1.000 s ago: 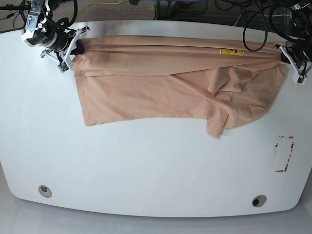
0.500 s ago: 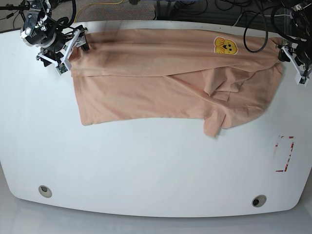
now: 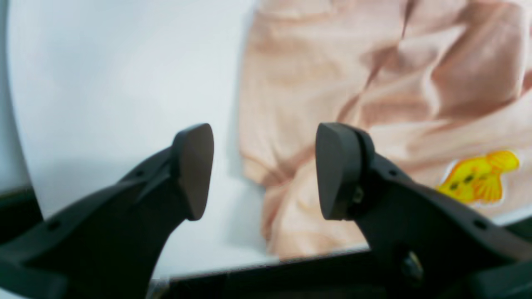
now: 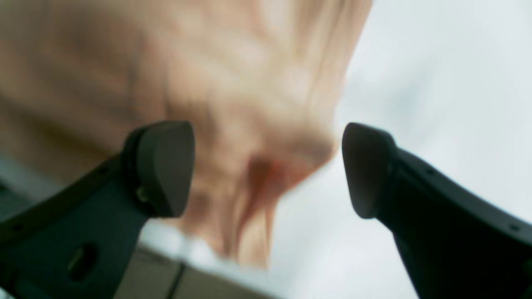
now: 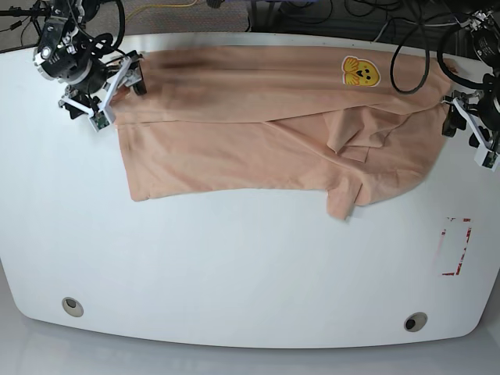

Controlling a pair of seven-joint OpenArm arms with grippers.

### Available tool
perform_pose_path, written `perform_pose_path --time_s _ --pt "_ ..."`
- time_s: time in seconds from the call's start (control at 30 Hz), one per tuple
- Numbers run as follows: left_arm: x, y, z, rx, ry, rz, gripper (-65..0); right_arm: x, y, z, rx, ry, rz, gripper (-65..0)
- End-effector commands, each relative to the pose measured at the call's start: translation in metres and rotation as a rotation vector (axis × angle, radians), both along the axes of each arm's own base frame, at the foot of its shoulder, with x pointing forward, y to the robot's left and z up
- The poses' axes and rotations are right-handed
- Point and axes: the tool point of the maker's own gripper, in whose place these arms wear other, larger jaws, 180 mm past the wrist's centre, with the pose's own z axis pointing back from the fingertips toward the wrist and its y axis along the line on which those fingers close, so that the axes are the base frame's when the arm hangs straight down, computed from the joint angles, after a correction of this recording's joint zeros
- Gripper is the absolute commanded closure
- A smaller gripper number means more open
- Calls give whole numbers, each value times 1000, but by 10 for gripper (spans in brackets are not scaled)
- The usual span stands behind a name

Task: Fold the T-shirt properly
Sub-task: 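Pull the held shirt edge taut and open both grippers, then move both grippers inward and grasp the shirt edge again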

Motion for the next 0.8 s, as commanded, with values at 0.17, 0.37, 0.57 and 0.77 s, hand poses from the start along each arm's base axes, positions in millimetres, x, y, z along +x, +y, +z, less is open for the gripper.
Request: perform_pose_path --time_s 0.17,0.37,0.57,0.77 --pt "-18 -4 -29 66 117 3 -296 22 25 12 88 -93 -18 -382" --pt "-51 2 -62 143 248 29 -153 14 30 0 116 -56 -43 -179" --pt "-73 7 -94 145 329 48 -113 -4 9 -30 21 52 -76 -48" --pt "-85 9 -117 100 383 72 -113 -6 -5 -55 -9 99 -109 -49"
